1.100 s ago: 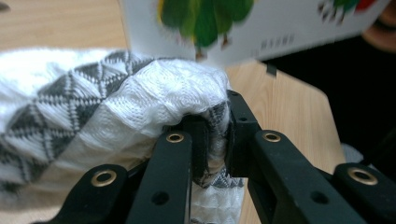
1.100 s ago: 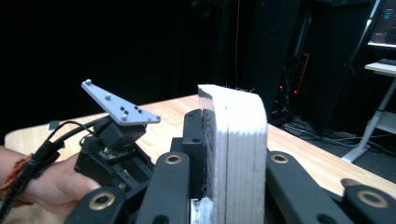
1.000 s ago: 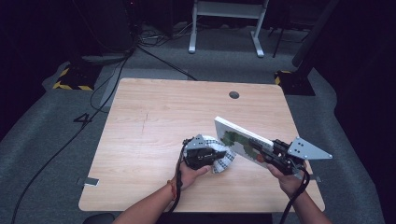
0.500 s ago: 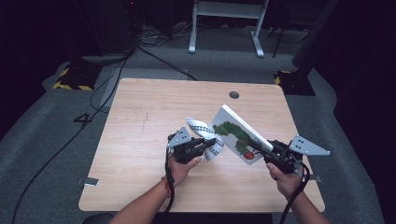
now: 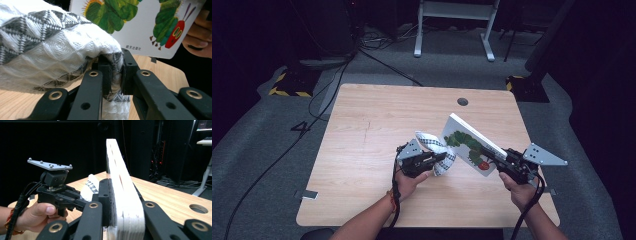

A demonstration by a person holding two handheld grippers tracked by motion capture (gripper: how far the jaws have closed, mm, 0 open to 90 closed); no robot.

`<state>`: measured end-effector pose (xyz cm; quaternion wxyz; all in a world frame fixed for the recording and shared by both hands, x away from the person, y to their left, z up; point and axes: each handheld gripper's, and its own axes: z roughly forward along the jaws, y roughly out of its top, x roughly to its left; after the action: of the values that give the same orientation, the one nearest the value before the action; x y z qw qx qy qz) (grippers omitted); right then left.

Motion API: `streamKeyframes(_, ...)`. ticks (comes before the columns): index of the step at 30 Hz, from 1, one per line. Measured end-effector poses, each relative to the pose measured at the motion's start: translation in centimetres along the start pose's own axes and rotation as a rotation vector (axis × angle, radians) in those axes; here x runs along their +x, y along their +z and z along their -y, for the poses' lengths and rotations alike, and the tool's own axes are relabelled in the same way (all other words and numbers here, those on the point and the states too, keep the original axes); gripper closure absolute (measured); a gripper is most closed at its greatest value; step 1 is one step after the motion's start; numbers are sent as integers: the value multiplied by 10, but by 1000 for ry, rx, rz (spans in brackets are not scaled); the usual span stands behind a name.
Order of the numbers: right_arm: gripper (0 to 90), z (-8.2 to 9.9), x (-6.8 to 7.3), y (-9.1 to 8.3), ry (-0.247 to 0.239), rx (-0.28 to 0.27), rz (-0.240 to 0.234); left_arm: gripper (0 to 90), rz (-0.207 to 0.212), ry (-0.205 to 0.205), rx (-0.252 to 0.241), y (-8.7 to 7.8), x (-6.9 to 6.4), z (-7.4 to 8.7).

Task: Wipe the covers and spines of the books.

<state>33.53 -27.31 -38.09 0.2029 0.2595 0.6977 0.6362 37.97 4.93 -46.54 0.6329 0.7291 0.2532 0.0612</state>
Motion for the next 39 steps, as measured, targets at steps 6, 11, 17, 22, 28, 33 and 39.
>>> streamKeyframes(6,789,-1,-3,-2,0,-6,9,818,24,-26,56,8,-6,9)
streamKeyframes(11,789,-3,-3,-4,11,-26,7,818,53,-48,98,27,-15,19)
streamKeyframes(17,789,-3,1,-2,15,-45,-23,818,32,-54,52,28,-13,14)
streamKeyframes(22,788,-1,2,0,41,-62,-44,818,-24,-58,-11,7,1,-1)
streamKeyframes(28,788,0,3,1,47,-67,-42,819,-55,-79,-20,1,7,-2)
streamKeyframes(33,787,1,2,3,43,-66,-25,818,10,-52,38,20,-13,5)
streamKeyframes(39,787,2,5,6,38,-60,-25,817,93,-16,97,42,-43,12)
